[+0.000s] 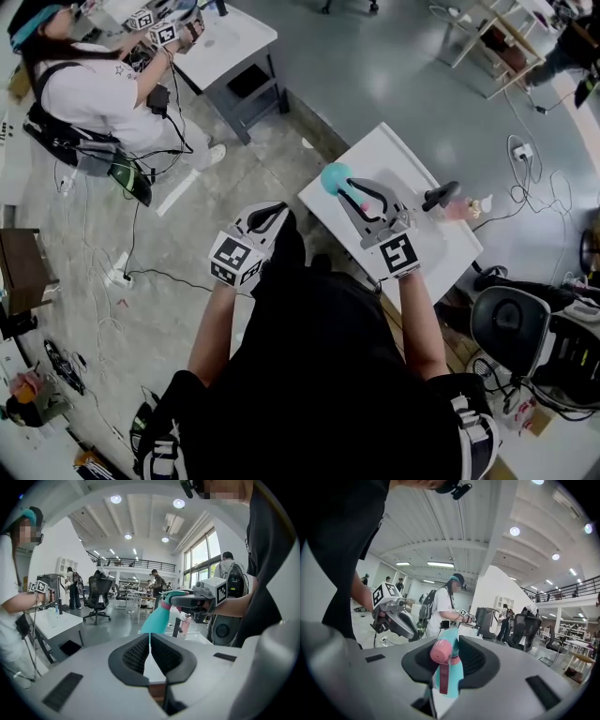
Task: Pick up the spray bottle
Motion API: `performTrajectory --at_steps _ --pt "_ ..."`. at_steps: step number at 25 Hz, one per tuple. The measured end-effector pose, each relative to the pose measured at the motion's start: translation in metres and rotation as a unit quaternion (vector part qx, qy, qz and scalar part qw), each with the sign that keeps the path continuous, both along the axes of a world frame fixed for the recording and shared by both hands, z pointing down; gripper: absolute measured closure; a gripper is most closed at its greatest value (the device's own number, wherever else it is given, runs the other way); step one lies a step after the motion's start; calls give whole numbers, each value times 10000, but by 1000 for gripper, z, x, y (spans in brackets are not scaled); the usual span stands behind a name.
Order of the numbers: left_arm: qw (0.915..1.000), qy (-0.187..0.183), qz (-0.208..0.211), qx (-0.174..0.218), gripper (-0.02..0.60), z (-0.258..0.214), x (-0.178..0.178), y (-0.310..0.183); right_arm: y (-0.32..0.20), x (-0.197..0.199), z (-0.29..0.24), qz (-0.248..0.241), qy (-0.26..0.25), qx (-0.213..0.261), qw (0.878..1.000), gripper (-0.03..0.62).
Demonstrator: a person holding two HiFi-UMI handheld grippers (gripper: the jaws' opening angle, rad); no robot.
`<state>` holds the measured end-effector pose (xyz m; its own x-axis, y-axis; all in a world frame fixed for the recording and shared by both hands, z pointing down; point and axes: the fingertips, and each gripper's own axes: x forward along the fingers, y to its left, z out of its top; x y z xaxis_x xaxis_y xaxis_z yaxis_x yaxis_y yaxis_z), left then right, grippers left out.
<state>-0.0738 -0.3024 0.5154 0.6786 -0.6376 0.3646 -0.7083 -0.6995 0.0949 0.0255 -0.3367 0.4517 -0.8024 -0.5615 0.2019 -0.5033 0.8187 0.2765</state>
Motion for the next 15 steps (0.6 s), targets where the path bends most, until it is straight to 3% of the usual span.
performTrajectory --at_steps 11,15 --pt "10000 -22 51 2 552 -3 2 19 17 3 -2 55 4 -47 10000 487" --pt "10000 -22 46 5 552 -1 5 18 16 8 3 24 265 134 9996 487"
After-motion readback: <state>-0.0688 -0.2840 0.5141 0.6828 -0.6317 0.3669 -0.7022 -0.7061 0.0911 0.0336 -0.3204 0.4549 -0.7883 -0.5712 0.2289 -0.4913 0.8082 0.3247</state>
